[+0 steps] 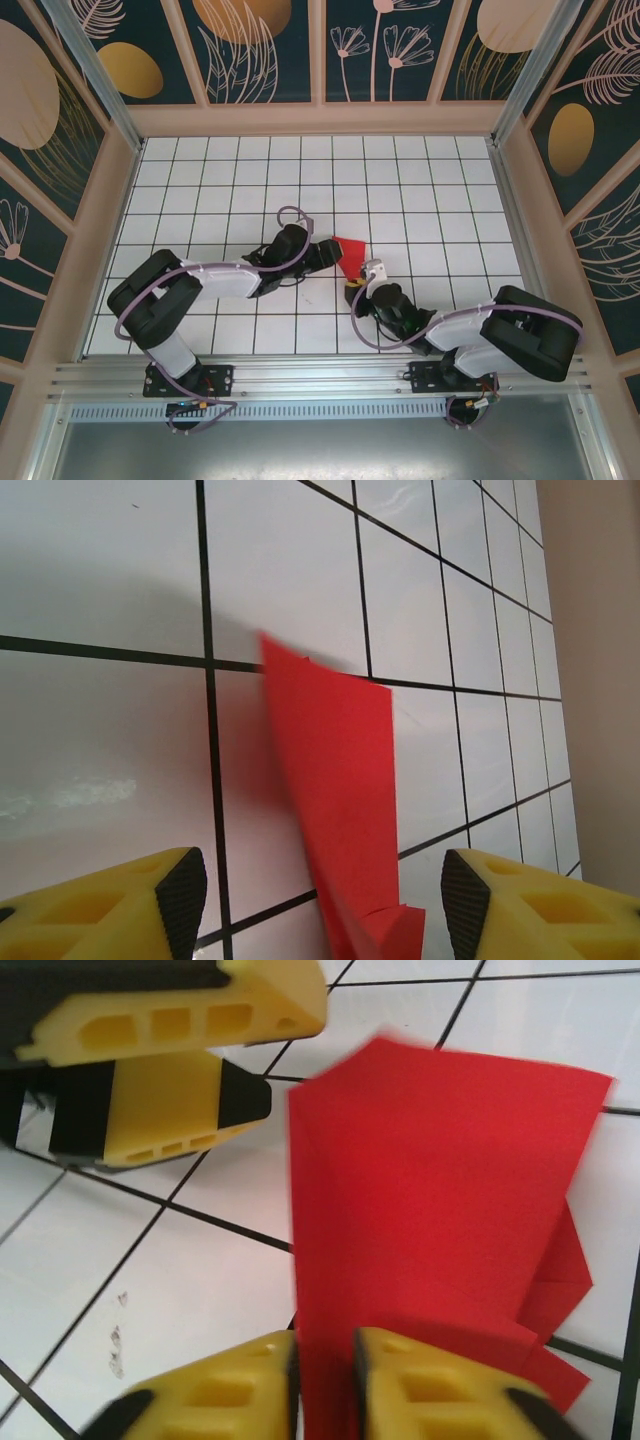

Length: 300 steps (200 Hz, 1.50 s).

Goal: Fold a paper plane with a square sheet of paper (pick it up from the middle)
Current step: Fold the wing for the fifth time at the center of the table.

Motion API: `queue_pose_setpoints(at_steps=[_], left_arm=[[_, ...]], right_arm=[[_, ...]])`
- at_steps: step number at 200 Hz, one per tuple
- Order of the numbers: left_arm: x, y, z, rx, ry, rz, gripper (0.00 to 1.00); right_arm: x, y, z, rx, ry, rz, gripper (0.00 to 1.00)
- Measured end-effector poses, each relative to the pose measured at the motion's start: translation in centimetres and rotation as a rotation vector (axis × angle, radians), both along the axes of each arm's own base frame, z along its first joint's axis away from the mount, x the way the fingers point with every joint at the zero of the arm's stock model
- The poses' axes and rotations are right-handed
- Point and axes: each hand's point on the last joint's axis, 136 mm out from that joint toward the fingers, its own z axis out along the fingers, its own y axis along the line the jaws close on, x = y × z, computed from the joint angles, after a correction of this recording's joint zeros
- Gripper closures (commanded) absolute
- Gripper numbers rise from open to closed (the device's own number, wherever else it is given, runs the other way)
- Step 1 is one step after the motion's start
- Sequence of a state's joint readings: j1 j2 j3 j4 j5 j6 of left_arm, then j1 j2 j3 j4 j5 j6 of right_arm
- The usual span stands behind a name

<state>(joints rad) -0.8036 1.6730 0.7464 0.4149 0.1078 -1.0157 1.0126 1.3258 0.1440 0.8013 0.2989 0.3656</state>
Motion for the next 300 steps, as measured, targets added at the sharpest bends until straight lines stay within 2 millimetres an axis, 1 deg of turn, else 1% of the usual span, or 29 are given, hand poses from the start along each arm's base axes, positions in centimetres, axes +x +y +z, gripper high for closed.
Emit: queue_pose_setpoints(at_steps=[5, 16, 23, 28, 48, 74, 94, 108, 113, 118, 131, 137, 145, 157, 172, 179, 184, 191, 206, 236, 268, 287, 300], left_arm=[[0.1, 0.1, 0.0, 0.0, -0.001, 0.003, 0.33], [0.2, 0.2, 0.0, 0.0, -0.001, 0.007, 0.33], [0.3, 0.3, 0.0, 0.001, -0.001, 0.01, 0.33], [0.4, 0.4, 0.0, 0.001, -0.002, 0.012, 0.33], [0.5, 0.6, 0.4, 0.003, -0.012, 0.019, 0.32], [0.7, 1.2, 1.6, 0.007, -0.041, 0.034, 0.32], [1.2, 2.3, 2.5, 0.007, -0.063, 0.063, 0.34], [1.8, 3.5, 2.7, 0.008, -0.071, 0.091, 0.38], [2.0, 3.9, 2.7, 0.011, -0.073, 0.102, 0.39], [2.1, 4.3, 2.7, 0.014, -0.073, 0.11, 0.4], [2.4, 5.1, 2.3, 0.021, -0.067, 0.128, 0.41], [2.4, 5.3, 2.1, 0.023, -0.062, 0.13, 0.41], [2.2, 5.4, 1.8, 0.024, -0.054, 0.126, 0.41], [1.9, 5.3, 1.5, 0.022, -0.043, 0.113, 0.41], [1.5, 5.2, 1.2, 0.02, -0.032, 0.099, 0.41], [1.3, 5.3, 1.0, 0.022, -0.026, 0.095, 0.41], [1.2, 5.4, 0.8, 0.024, -0.022, 0.093, 0.41], [1.0, 5.5, 0.6, 0.027, -0.016, 0.09, 0.41], [0.7, 5.6, 0.1, 0.034, -0.007, 0.089, 0.41], [0.5, 5.6, 0.1, 0.03, -0.002, 0.079, 0.41], [0.4, 5.5, 0.1, 0.027, 0.001, 0.073, 0.41], [0.4, 5.4, 0.1, 0.026, 0.002, 0.071, 0.41], [0.4, 5.4, 0.1, 0.026, 0.003, 0.071, 0.41]], right_arm=[[0.1, 0.2, 0.1, -0.006, -0.001, 0.006, 0.6], [0.2, 0.5, 0.2, -0.029, -0.002, 0.02, 0.56], [0.2, 0.6, 0.5, -0.037, 0.0, 0.023, 0.51], [0.2, 0.7, 0.7, -0.039, 0.001, 0.024, 0.49], [0.3, 0.9, 2.4, -0.028, 0.001, 0.02, 0.46], [0.6, 0.8, 4.7, -0.031, 0.025, -0.008, 0.45], [1.0, 1.0, 6.6, -0.062, 0.059, -0.032, 0.48], [1.3, 1.3, 7.7, -0.093, 0.091, -0.043, 0.53], [1.6, 1.5, 8.1, -0.102, 0.109, -0.053, 0.56], [1.9, 1.5, 8.4, -0.109, 0.127, -0.067, 0.61], [3.2, 1.3, 8.5, -0.107, 0.19, -0.112, 0.7], [4.0, 0.8, 8.3, -0.1, 0.229, -0.141, 0.7], [4.9, 0.1, 7.7, -0.089, 0.278, -0.175, 0.63], [5.8, -1.1, 6.1, -0.084, 0.359, -0.227, 0.54], [5.5, -2.2, 4.0, -0.103, 0.456, -0.285, 0.45], [5.2, -2.5, 3.4, -0.117, 0.488, -0.303, 0.4], [4.9, -2.7, 3.0, -0.124, 0.509, -0.312, 0.39], [4.6, -2.9, 2.6, -0.126, 0.538, -0.325, 0.39], [4.1, -2.6, 2.2, -0.113, 0.58, -0.32, 0.38], [3.6, -2.1, 1.1, -0.103, 0.639, -0.319, 0.39], [3.3, -2.4, -1.6, -0.159, 0.699, -0.333, 0.42], [3.0, -2.5, -2.9, -0.192, 0.725, -0.336, 0.5], [3.0, -2.4, -3.1, -0.191, 0.731, -0.333, 0.55]])
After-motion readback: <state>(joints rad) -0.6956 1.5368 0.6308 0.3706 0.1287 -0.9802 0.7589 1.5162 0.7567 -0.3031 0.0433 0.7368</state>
